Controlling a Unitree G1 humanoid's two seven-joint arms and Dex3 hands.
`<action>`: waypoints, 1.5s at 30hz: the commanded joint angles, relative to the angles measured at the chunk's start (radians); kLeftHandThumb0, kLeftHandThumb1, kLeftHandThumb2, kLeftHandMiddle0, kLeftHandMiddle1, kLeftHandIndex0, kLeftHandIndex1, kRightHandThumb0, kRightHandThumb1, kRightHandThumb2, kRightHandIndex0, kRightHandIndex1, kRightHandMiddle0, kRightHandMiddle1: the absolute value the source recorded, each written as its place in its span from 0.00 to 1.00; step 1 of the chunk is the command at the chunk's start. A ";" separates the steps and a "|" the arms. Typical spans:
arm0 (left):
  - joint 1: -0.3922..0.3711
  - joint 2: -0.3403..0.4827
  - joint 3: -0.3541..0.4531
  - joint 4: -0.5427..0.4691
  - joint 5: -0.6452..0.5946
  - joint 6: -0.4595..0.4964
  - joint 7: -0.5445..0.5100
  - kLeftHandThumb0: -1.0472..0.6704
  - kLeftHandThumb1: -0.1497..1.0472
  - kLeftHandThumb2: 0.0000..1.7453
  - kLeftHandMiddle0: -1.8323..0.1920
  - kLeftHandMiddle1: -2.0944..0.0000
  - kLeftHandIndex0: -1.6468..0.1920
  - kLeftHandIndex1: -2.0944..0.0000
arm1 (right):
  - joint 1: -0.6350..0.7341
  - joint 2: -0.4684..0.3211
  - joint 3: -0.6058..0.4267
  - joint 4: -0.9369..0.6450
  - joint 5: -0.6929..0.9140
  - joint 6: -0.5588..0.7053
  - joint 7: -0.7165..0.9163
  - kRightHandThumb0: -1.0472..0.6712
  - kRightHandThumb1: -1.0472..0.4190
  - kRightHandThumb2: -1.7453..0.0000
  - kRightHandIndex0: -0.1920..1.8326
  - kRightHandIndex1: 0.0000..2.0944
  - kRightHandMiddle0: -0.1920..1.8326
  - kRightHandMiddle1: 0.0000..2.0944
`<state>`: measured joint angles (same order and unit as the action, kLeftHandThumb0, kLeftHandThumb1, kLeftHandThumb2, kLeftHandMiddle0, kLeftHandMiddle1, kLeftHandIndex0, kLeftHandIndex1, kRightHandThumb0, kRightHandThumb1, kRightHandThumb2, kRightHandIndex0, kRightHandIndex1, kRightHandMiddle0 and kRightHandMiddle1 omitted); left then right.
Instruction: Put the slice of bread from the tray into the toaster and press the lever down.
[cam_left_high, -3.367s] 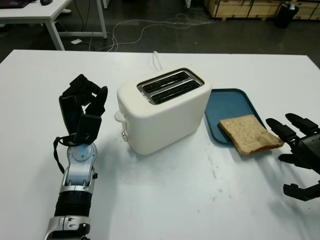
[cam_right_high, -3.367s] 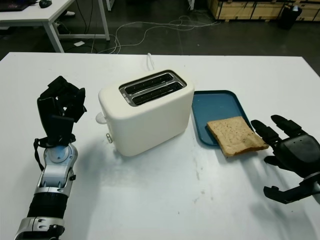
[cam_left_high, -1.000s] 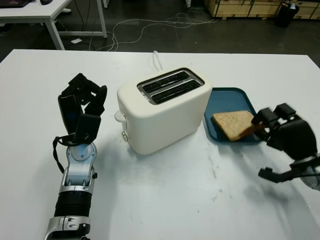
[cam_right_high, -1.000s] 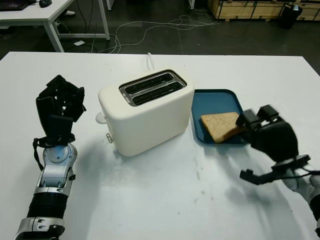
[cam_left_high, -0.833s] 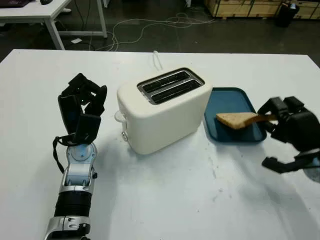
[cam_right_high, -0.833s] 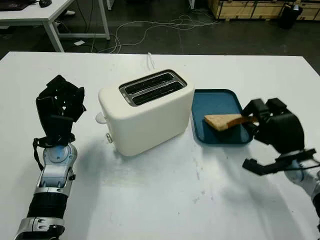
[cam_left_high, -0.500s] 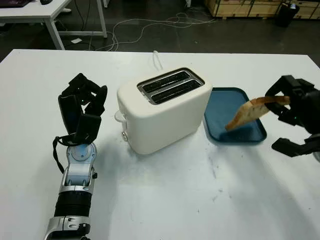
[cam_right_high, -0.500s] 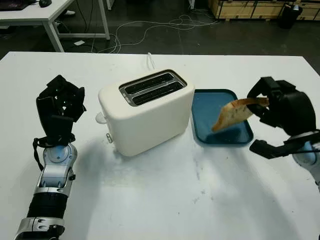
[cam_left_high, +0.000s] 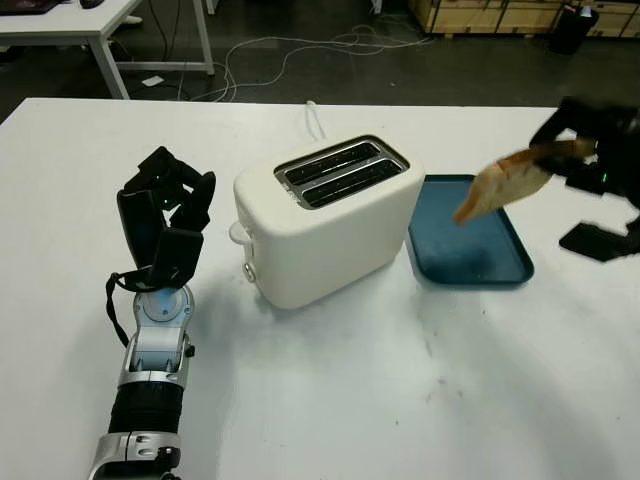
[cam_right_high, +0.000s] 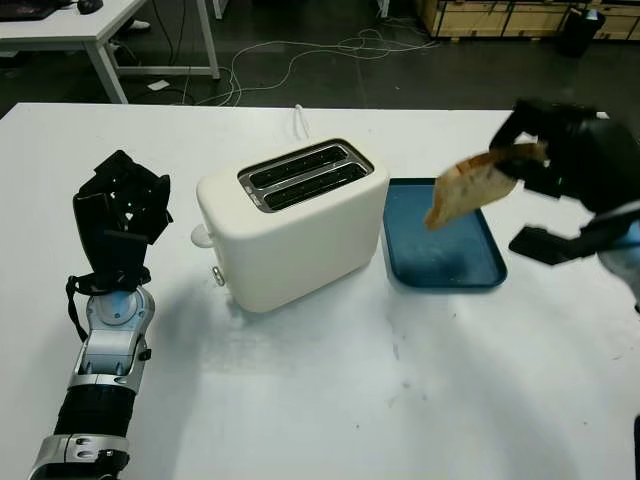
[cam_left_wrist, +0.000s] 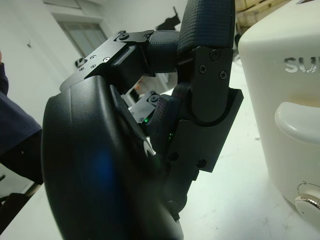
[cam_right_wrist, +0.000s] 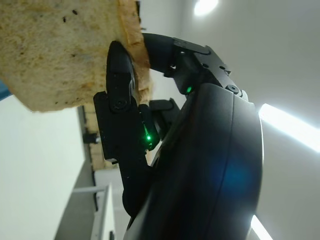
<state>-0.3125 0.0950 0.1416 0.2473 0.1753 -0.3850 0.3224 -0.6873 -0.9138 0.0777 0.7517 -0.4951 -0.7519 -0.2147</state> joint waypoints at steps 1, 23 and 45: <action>-0.003 -0.005 0.000 -0.005 -0.002 0.001 0.007 0.03 0.89 0.20 0.41 0.17 0.43 0.25 | -0.063 0.000 -0.012 0.015 0.026 -0.036 0.023 0.49 0.09 0.90 0.43 0.83 0.44 0.66; 0.009 -0.004 0.000 -0.010 0.009 0.000 0.014 0.03 0.89 0.20 0.41 0.18 0.44 0.25 | -0.533 0.108 -0.006 -0.057 0.259 0.058 0.535 0.34 0.09 0.85 0.54 0.83 0.43 0.83; 0.013 -0.002 -0.002 -0.007 0.016 -0.002 0.024 0.03 0.89 0.20 0.40 0.18 0.43 0.25 | -0.500 0.305 0.051 -0.033 0.284 0.146 0.733 0.42 0.09 0.83 0.61 0.83 0.47 0.83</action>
<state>-0.3104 0.0932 0.1426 0.2446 0.1773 -0.3859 0.3370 -1.1998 -0.6218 0.1271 0.7251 -0.2244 -0.6207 0.5072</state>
